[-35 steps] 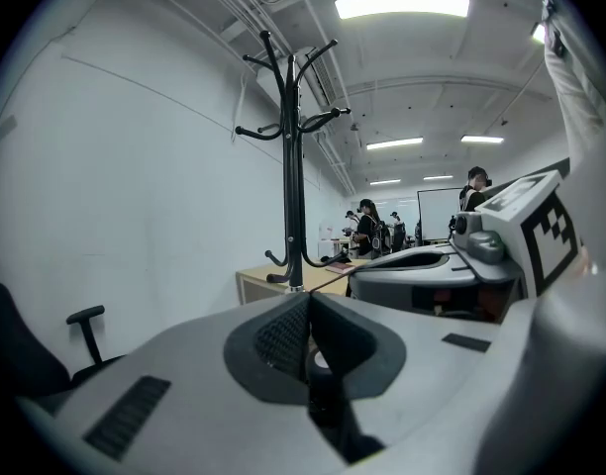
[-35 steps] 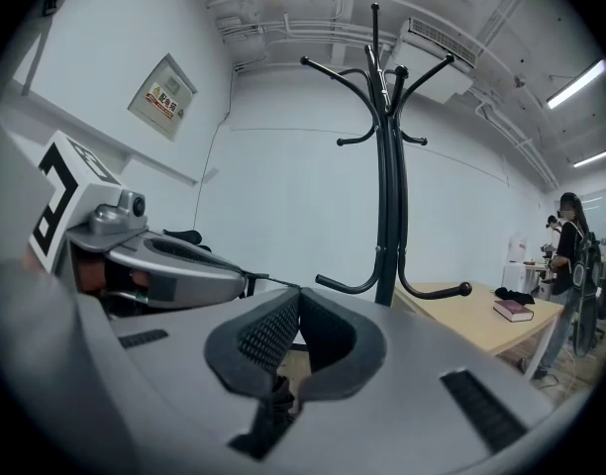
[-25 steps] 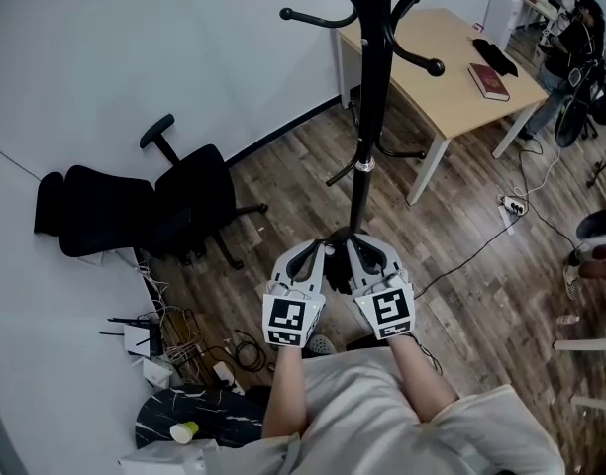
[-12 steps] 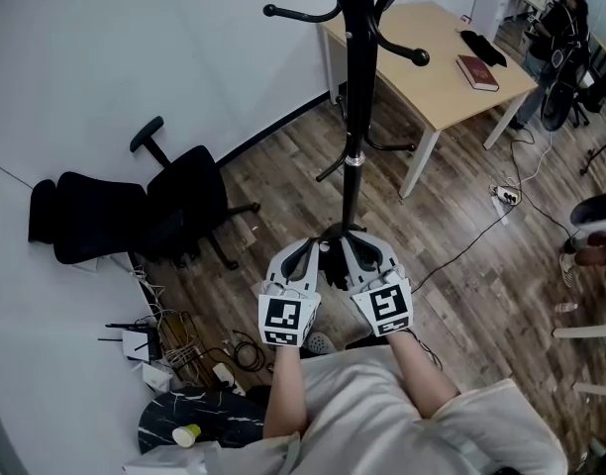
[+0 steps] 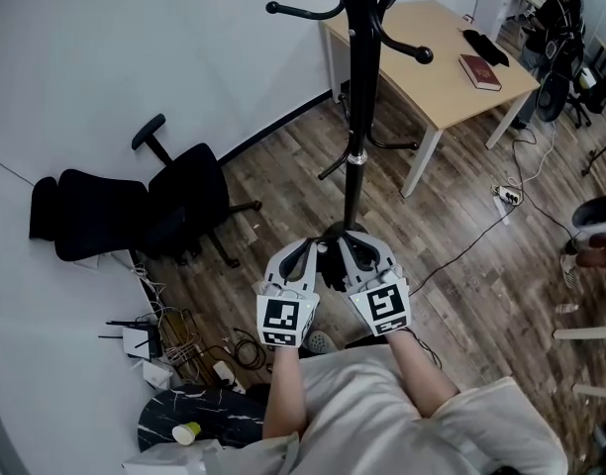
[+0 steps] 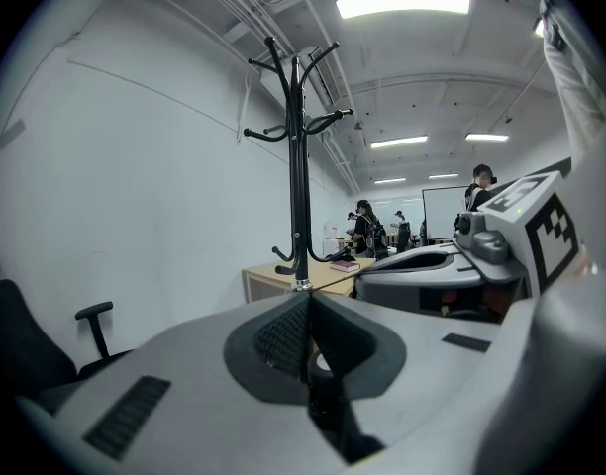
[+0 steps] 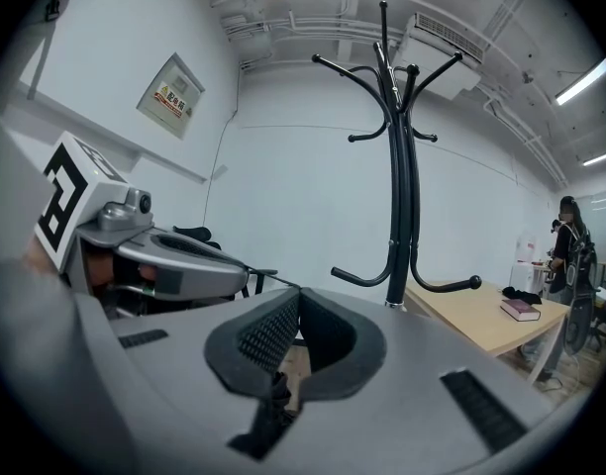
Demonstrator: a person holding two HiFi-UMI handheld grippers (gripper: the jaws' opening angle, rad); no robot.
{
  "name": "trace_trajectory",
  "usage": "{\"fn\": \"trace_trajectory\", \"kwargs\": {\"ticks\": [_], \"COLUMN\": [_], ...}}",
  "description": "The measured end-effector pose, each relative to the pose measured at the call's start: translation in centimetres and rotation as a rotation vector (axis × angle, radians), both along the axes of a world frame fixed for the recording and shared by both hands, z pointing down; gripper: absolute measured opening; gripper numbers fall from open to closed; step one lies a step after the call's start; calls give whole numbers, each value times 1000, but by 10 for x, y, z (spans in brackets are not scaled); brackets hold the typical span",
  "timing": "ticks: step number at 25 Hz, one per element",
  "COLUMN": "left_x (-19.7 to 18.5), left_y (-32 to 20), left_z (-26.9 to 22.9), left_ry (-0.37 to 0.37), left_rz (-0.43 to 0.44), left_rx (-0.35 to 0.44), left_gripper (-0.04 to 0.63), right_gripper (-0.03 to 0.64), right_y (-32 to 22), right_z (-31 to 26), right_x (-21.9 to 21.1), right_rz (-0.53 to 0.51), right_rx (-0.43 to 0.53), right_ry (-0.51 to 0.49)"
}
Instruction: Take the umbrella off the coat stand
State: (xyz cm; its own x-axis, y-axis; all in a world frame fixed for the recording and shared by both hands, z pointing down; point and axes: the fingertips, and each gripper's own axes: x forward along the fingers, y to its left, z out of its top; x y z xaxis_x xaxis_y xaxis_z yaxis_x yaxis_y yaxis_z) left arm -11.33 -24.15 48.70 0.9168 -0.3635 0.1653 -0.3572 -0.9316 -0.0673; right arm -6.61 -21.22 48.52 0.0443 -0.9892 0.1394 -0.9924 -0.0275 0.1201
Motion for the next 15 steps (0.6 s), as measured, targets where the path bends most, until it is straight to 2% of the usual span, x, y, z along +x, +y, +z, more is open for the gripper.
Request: {"fn": "trace_trajectory", "kwargs": {"ticks": [7,15], "left_x": [0,5], "left_y": [-3,1], "left_z": [-4,3], "left_ry": [13,-2], "left_rz": [1,31], "left_rx": [16,0], "left_gripper": [25,25], "right_gripper": [9,9], "right_y": [-2,0], "right_z": [-2,3], "right_x": [0,6], "right_rz": [3,10], "right_rx": [10,5], "right_ry": [0,-14]}}
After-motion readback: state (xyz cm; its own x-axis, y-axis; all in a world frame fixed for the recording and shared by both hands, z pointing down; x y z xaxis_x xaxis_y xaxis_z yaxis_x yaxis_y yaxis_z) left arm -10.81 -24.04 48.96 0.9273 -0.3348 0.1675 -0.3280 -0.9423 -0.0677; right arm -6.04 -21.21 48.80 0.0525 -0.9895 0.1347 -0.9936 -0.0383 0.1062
